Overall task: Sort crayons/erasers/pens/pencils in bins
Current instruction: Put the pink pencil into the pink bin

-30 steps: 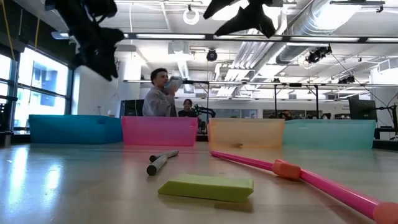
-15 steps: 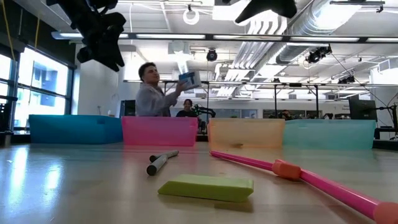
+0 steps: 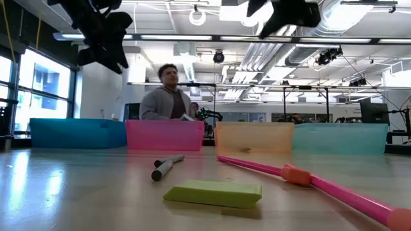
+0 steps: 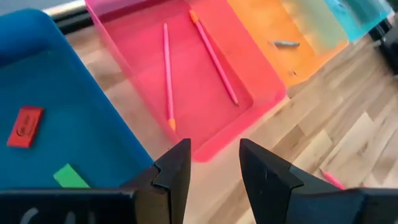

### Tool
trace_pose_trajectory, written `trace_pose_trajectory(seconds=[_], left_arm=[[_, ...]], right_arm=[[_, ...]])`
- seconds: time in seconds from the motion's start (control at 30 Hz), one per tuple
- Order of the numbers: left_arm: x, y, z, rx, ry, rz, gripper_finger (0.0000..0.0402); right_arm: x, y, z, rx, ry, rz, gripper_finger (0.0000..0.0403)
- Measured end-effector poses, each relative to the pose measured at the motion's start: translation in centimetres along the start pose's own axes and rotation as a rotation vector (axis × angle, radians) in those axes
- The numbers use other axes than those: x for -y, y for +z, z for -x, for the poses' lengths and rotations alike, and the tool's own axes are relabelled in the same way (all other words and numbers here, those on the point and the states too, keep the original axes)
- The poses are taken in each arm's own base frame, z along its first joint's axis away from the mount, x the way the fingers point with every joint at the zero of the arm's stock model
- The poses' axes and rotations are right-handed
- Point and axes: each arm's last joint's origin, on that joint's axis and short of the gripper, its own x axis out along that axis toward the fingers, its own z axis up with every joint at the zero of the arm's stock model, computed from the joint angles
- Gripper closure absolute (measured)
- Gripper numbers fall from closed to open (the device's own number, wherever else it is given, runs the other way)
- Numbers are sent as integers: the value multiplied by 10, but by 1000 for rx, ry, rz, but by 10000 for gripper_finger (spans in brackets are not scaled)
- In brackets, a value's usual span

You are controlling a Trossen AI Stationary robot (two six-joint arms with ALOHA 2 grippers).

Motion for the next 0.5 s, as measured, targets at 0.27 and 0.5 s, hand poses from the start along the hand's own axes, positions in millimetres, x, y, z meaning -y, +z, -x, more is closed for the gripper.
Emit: trace_pose_trajectory(seconds=[0.27, 0.5], left_arm=[[10, -16, 0, -112, 8, 46, 275], [22, -29, 0, -180, 10, 46, 275]], right_arm=[[-6, -18, -25, -176, -24, -33, 206], [-16, -36, -30, -230, -38, -207, 206]])
